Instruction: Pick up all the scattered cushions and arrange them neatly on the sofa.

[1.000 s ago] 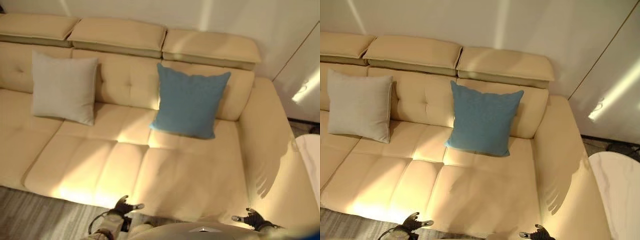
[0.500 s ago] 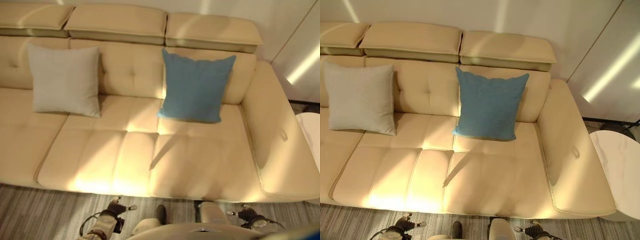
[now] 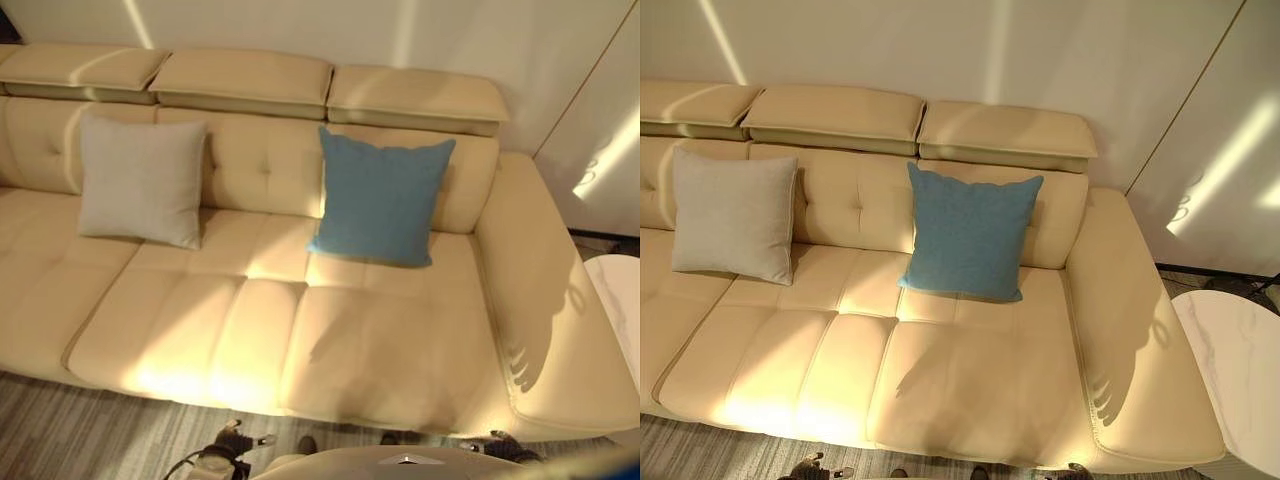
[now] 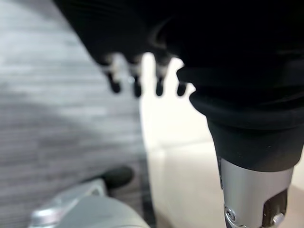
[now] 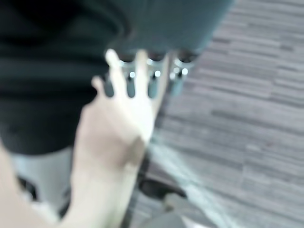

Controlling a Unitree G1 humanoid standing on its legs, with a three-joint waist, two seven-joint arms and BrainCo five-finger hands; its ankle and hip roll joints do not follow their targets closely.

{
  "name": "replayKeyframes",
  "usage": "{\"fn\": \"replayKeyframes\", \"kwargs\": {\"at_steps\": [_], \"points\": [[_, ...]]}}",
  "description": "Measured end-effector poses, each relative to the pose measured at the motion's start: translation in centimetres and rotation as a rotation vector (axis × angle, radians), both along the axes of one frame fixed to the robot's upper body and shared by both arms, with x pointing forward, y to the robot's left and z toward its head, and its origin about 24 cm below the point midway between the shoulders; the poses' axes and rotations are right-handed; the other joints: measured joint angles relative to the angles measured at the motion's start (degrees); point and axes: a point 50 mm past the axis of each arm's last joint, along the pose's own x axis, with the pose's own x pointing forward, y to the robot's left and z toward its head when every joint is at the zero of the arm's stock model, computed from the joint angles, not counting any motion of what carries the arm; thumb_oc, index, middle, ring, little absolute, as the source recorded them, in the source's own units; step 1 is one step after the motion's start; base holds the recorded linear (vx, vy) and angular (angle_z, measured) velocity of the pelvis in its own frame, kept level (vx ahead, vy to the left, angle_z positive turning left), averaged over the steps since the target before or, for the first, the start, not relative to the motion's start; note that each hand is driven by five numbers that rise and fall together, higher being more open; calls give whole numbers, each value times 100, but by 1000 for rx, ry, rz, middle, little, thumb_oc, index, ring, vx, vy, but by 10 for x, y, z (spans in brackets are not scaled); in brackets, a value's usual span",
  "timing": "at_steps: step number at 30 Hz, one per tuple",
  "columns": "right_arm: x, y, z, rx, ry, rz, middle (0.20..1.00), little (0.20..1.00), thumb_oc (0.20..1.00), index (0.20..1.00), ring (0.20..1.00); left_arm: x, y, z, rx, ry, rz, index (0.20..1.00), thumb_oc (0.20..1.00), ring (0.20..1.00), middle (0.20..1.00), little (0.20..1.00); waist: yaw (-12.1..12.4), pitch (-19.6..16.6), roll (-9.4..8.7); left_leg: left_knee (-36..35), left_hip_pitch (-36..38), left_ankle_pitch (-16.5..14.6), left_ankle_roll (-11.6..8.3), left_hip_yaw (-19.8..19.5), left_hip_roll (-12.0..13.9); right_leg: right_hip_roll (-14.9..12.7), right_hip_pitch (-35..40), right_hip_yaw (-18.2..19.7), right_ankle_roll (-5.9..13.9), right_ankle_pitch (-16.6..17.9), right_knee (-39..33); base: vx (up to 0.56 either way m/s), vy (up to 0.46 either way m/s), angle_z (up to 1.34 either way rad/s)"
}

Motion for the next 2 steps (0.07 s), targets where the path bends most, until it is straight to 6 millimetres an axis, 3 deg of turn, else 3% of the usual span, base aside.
{"fn": "replayKeyframes", "kwargs": {"at_steps": [2], "points": [[1, 0, 0, -2, -3, 0, 1000, 1000, 1000, 1000, 1000, 0, 0, 0, 0, 1, 0, 1000, 1000, 1000, 1000, 1000, 1, -21, 0, 1, 8, 1, 1, -14, -7, -1, 14, -9, -8, 5, 0, 9, -10, 4]]}}
